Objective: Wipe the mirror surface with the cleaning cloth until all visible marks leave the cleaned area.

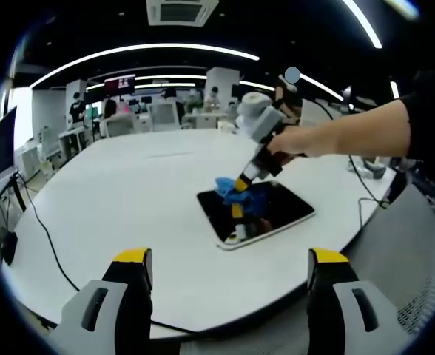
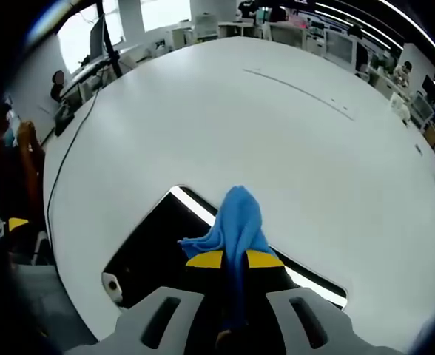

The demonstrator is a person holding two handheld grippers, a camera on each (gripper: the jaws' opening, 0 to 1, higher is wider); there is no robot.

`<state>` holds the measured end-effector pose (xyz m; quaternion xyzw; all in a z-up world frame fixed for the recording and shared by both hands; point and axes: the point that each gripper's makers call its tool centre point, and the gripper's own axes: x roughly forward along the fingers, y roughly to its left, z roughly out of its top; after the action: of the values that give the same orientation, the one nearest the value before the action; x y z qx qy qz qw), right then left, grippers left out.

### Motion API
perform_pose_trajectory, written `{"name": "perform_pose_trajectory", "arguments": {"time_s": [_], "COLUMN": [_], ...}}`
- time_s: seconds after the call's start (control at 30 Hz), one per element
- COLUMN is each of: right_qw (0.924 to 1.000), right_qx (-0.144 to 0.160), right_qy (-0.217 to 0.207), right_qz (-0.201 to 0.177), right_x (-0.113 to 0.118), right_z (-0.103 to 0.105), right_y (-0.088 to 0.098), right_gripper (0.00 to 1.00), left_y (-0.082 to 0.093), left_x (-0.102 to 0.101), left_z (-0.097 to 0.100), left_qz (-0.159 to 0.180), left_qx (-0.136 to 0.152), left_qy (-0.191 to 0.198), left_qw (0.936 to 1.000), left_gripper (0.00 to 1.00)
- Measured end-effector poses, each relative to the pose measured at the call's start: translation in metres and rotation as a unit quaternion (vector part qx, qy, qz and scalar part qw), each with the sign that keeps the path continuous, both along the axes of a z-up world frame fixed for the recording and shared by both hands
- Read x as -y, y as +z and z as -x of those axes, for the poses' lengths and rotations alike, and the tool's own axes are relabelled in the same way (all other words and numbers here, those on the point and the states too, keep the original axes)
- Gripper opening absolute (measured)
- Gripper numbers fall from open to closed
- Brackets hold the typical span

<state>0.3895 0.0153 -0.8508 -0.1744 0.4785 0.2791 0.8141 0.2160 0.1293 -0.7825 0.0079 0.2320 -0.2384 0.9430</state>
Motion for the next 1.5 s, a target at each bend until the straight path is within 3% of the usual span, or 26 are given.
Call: {"name": "perform_pose_trajectory", "arguments": {"time_s": [0.33,1.5], "right_qw": [0.9999,0.9996], "right_qx": [0.0,-0.002], "right_qy": [0.011,0.025], "right_qz": [-0.004,-0.015], "right_x": [-0.016,-0.04], "right_z": [0.0,0.001], "right_y": [0.0,0.0], "right_gripper": [0.04,0.04], "left_y": [0.0,0.001], "left_x": [0.001,0.002], "left_z": [0.0,0.0], "left_qz": [0.003,0.008], "left_qx": [0.001,0.001], "left_qy": [-0.001,-0.004], "left_qw": [1.0,1.0], "left_gripper": [0.85,0.81]}}
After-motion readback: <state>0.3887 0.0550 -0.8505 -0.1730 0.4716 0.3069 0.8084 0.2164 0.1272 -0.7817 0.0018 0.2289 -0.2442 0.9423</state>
